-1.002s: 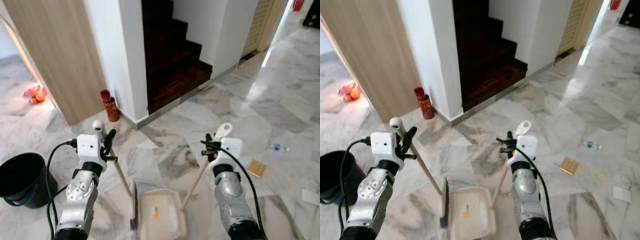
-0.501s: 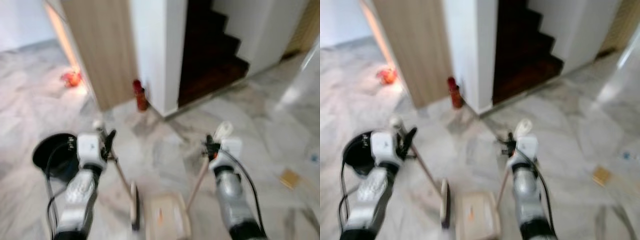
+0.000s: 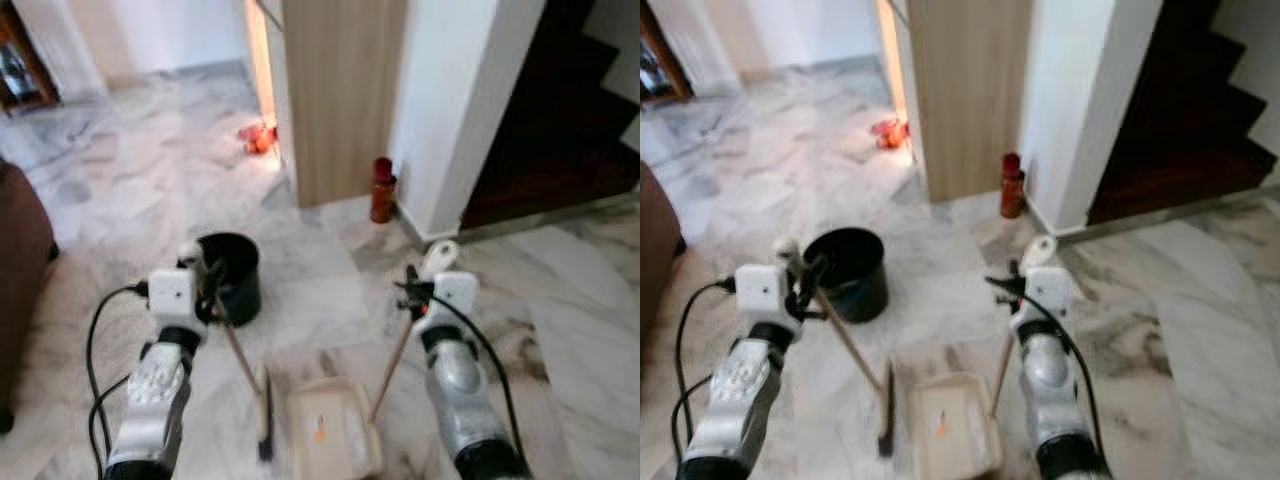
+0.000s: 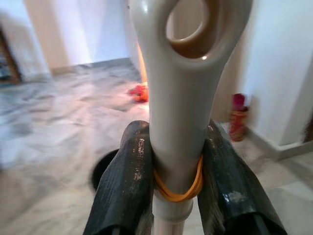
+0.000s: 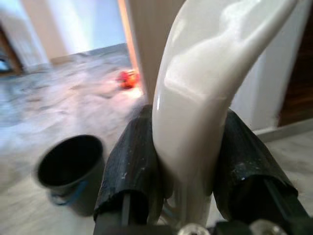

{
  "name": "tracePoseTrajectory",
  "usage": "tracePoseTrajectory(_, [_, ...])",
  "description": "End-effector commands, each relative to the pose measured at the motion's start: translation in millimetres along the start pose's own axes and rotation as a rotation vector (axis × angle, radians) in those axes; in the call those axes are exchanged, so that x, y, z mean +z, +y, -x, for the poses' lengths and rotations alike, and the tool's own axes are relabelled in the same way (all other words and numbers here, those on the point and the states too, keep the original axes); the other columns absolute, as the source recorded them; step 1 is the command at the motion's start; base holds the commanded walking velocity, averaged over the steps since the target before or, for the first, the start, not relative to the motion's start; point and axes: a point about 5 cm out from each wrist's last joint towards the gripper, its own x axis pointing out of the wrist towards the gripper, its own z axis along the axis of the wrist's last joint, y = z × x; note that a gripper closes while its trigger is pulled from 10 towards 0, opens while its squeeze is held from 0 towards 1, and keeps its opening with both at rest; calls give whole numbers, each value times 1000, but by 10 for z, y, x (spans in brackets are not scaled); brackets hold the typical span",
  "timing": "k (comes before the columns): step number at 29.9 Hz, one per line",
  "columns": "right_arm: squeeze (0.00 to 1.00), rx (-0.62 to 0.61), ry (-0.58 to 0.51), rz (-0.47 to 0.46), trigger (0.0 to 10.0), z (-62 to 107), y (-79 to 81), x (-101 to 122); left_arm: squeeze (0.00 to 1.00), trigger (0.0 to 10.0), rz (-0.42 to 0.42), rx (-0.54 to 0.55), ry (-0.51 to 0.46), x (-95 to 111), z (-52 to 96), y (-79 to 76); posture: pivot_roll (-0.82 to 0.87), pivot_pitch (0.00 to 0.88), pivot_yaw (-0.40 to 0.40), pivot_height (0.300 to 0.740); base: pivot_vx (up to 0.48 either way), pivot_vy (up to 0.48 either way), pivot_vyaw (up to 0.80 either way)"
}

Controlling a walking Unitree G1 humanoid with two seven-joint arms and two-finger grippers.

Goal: Sweep floor

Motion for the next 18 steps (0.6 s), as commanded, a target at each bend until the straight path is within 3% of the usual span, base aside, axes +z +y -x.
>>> tracePoseTrajectory(1, [0,-7,-37,-20,10000,-25,-12,76,0,10000,-15,-9,-38,83,-36,-20,94,5,55,740,0,266,663])
tracePoseTrajectory(5, [0,-3,-36,-22,10000,-30,-8,75,0,10000,-19,-10,-38,79,-37,-23,93,0,54,740,0,0,655])
tracePoseTrajectory(18, [0,3,-27,-26,10000,-39,-5,71,0,10000,-27,-17,-34,69,-41,-39,92,0,53,740,0,0,0])
